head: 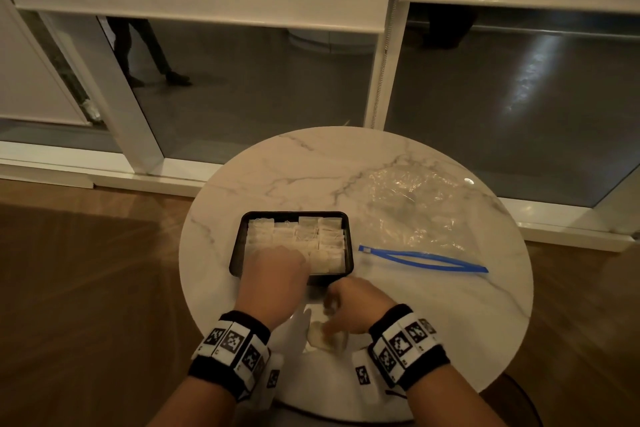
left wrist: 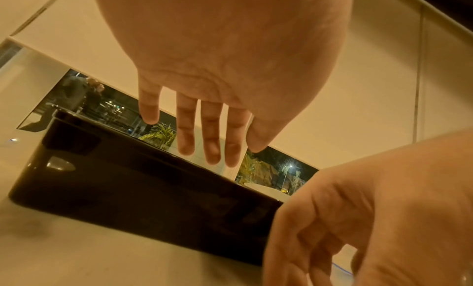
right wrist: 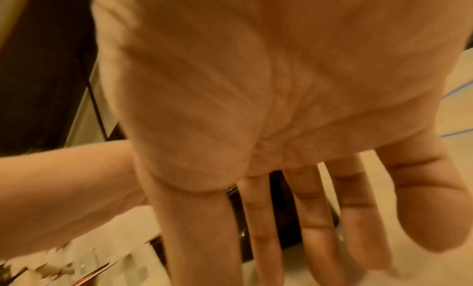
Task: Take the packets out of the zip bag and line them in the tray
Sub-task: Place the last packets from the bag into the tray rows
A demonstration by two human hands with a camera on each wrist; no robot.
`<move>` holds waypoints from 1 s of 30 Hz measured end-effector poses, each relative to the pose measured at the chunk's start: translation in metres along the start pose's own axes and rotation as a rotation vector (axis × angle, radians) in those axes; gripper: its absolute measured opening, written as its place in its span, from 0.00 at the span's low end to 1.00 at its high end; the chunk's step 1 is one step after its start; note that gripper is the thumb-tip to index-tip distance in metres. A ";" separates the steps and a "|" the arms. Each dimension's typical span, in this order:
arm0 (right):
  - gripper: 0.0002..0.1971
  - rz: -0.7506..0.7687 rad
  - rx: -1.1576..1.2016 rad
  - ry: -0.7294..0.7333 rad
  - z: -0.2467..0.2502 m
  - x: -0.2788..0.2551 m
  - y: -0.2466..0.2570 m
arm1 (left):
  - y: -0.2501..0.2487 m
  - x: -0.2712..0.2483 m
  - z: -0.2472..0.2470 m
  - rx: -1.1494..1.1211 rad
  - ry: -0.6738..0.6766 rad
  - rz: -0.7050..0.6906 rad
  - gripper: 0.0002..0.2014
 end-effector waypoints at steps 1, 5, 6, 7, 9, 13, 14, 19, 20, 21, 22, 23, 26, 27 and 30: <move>0.21 0.027 -0.022 0.004 -0.007 0.000 0.003 | -0.001 -0.001 0.002 -0.008 -0.005 -0.002 0.15; 0.20 0.093 -0.097 0.000 -0.023 0.002 0.013 | -0.002 -0.005 0.004 -0.041 0.000 0.004 0.14; 0.19 0.101 -0.097 -0.002 -0.025 0.002 0.014 | -0.002 -0.006 0.003 -0.044 0.003 0.006 0.13; 0.18 0.105 -0.089 -0.003 -0.026 0.003 0.014 | -0.002 -0.006 0.002 -0.046 0.008 0.009 0.13; 0.16 0.109 -0.068 -0.002 -0.028 0.003 0.014 | -0.002 -0.006 0.002 -0.050 0.014 0.011 0.13; 0.12 0.109 -0.062 0.033 -0.026 0.003 0.010 | -0.002 -0.006 0.005 -0.090 0.009 0.000 0.13; 0.12 0.111 -0.050 0.041 -0.023 0.002 0.010 | -0.001 -0.006 0.005 -0.111 0.008 -0.001 0.12; 0.06 0.245 0.186 0.000 0.014 -0.016 0.019 | 0.001 -0.003 0.002 -0.493 0.050 0.019 0.12; 0.04 0.287 0.274 -0.040 0.024 -0.020 0.021 | -0.002 -0.004 0.004 -0.632 0.078 0.012 0.13; 0.04 0.329 0.365 -0.086 0.035 -0.024 0.025 | -0.006 -0.005 0.008 -0.771 0.114 -0.008 0.12; 0.03 0.365 0.448 -0.130 0.044 -0.028 0.028 | -0.011 -0.006 0.012 -0.883 0.151 -0.030 0.12; 0.04 0.395 0.514 -0.171 0.052 -0.031 0.030 | -0.015 -0.008 0.016 -0.956 0.174 -0.054 0.13; 0.05 0.441 0.604 -0.269 0.065 -0.035 0.032 | -0.020 -0.007 0.023 -1.023 0.161 -0.091 0.12; 0.05 0.445 0.605 -0.292 0.066 -0.036 0.031 | -0.020 -0.006 0.023 -1.042 0.154 -0.084 0.11; 0.03 0.446 0.623 -0.309 0.069 -0.036 0.026 | -0.018 -0.003 0.023 -1.082 0.155 -0.052 0.09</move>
Point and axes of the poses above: each hand's wrist, its own x-axis towards the middle knuckle, its own z-axis out of the back of the hand, y = z × x, the point moved 4 cm from there along x, towards the middle knuckle, and after that the axes turned 12 degrees about x, right-handed, at the moved point
